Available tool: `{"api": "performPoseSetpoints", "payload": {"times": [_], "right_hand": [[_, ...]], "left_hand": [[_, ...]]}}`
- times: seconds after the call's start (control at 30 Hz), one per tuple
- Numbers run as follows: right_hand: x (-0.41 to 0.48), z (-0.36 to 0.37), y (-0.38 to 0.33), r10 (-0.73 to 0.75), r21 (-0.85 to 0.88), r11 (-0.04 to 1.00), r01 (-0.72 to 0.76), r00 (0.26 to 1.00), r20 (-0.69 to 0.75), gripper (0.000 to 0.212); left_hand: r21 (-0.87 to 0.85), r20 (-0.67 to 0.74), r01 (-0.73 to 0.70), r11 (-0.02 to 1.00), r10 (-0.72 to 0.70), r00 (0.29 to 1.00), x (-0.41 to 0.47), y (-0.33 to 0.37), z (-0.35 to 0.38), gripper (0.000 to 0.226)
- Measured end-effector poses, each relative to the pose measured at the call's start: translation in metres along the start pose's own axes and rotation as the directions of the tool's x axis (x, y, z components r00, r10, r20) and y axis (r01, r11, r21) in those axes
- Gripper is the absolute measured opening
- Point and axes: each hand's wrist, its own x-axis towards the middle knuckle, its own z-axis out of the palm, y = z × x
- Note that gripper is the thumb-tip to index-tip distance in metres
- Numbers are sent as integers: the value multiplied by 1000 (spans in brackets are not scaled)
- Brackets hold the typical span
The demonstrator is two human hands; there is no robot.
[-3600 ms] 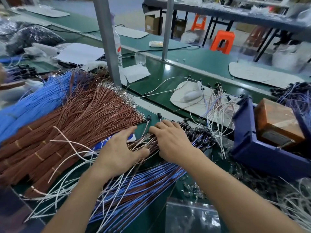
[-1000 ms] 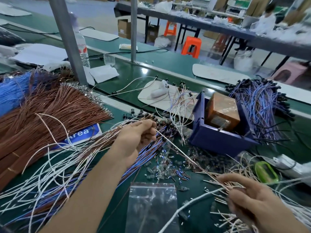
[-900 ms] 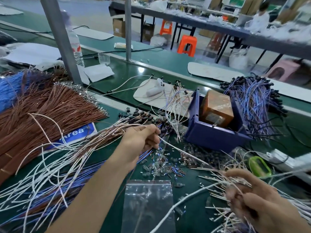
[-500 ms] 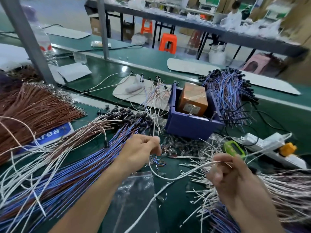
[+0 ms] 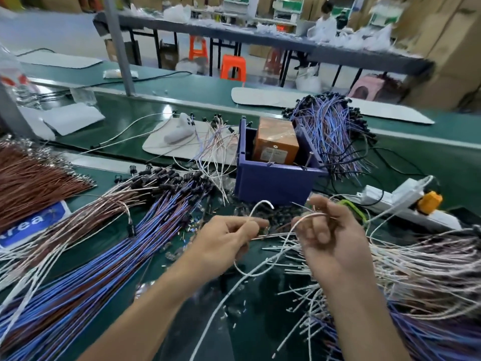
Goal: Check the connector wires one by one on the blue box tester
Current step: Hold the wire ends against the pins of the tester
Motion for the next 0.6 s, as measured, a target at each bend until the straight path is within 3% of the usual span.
{"api": "performPoseSetpoints", "payload": {"times": [0.07,0.17,0.3,0.4,0.47,0.53,0.6], "right_hand": [[0,-2,0,18,111,994,-25,998,62,23],[1,-7,1,34,229,971,-68,988,151,29],[2,-17,-5,22,275,959,-64,988,153,25],[3,-21,-6,2,121,993,-11,997,72,17],[0,-21,-7,-36,-113,993,45,996,85,12],[-5,-18,-7,-21,-362,928,85,984,177,25],[-10,-12,-7,47,-449,889,87,959,279,45]], "left_hand": [[-46,16,-24,999,25,1000,1,-2,11,23],[30,94,-117,993,114,989,-3,-2,21,24],[222,-107,-118,968,144,984,-4,-1,18,28],[427,-299,-30,904,173,939,-3,-1,9,34],[466,-364,-47,884,241,900,-5,-3,5,44],[502,-338,-94,860,295,894,-9,-2,5,48],[529,-266,-162,833,345,900,-12,-1,6,49]]}}
